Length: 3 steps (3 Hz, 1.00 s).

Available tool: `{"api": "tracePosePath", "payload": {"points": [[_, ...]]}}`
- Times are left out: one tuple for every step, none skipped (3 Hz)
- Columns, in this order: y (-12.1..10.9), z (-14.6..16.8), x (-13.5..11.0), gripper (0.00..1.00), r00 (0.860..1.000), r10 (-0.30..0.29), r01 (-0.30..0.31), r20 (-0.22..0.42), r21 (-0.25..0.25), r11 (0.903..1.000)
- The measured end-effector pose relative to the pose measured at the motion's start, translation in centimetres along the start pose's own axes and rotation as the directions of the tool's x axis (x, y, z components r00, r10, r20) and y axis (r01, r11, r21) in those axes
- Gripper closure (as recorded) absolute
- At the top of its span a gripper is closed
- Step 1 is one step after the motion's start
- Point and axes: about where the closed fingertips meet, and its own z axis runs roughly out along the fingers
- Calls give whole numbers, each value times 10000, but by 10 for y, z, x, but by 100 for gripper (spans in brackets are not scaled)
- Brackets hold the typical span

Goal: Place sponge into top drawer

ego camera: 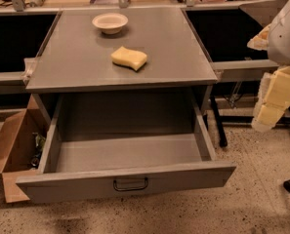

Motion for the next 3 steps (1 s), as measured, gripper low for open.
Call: {"api": "tracePosePath", "payload": {"points": [[0, 0, 0, 0, 10000, 0, 0, 0, 0, 10000], [-3, 1, -2, 0, 9999, 37, -38, 158, 61, 10000], [-22, 28, -15, 0, 9950, 337, -322, 937, -169, 9993]]}}
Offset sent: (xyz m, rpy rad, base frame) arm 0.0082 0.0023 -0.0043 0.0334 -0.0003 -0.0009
